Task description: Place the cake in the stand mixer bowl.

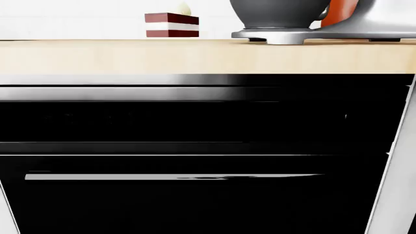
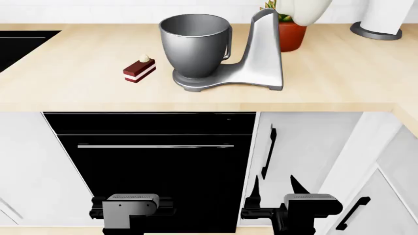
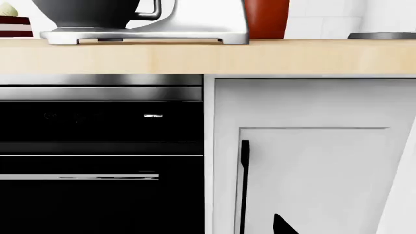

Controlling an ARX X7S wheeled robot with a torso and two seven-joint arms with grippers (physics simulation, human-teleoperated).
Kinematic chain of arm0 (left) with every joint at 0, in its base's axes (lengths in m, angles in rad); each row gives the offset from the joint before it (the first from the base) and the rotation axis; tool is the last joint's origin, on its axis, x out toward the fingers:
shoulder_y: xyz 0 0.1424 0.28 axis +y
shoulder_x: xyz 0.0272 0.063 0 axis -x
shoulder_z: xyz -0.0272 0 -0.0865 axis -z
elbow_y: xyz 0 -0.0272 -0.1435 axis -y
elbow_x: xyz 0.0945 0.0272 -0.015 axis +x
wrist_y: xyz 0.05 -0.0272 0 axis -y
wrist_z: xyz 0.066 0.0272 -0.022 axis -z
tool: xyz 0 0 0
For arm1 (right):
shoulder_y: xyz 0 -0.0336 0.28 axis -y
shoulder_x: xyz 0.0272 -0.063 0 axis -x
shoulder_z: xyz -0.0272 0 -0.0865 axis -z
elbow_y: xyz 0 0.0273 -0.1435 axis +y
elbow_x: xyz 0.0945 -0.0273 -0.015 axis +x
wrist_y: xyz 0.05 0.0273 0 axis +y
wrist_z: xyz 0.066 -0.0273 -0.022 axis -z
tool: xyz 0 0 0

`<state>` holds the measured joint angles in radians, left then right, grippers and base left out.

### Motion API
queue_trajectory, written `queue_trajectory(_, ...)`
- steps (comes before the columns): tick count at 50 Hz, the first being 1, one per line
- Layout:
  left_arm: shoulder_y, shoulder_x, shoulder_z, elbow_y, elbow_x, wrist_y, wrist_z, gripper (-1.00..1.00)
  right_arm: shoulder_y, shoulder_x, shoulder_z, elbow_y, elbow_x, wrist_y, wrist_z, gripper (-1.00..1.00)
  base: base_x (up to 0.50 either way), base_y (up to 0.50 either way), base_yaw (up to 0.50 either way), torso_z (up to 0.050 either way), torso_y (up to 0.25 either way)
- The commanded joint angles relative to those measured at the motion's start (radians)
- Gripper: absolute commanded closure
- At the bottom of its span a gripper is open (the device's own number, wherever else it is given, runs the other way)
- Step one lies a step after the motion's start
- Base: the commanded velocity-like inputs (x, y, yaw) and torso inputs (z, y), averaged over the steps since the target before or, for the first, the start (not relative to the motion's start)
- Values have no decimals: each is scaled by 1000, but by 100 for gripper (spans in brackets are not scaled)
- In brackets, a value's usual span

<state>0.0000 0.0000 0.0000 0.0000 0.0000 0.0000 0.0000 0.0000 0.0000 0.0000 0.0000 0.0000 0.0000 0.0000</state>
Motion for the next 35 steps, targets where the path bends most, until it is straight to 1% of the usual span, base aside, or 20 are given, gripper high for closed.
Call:
queue_trajectory(1,-2,-14,13,11,-28,-21,-19,-100,3,15,-17,-4,30,30,13,-100,0,0,0,0,0)
queue_trajectory(4,3,-29,30,26,-49,-26,-20,-100,7,28,-22,-28,85,71,4,-100,0,0,0,0,0)
queue_trajectory(6,0,-35,36,32,-50,-42,-31,-100,7,31,-30,-20,92,63,11,-100,0,0,0,0,0)
queue_trajectory(7,6,-41,43,32,-50,-21,-27,-100,4,34,-36,-19,89,60,17,-100,0,0,0,37,0)
queue_trajectory(8,3,-42,46,30,-45,-41,-38,-100,4,34,-38,-12,85,49,27,-100,0,0,0,50,0)
queue_trajectory(15,2,-55,61,30,-59,-41,-54,-100,5,49,-56,-11,101,46,45,-100,0,0,0,50,0)
queue_trajectory(27,7,-78,84,57,-69,-68,-73,-100,2,68,-89,5,90,28,79,-100,0,500,0,50,0)
queue_trajectory(29,7,-81,88,55,-67,-68,-78,-100,3,72,-88,-6,112,60,73,-100,0,479,0,50,0)
queue_trajectory(30,7,-83,90,60,-67,-76,-80,-100,11,67,-83,1,93,62,105,-100,0,0,0,50,0)
queue_trajectory(31,8,-85,92,68,-64,-81,-83,-100,8,74,-87,-8,112,66,83,-100,0,0,0,50,0)
queue_trajectory(35,3,-95,98,96,-65,-119,-91,-100,5,87,-98,-43,101,91,96,-100,0,0,0,50,0)
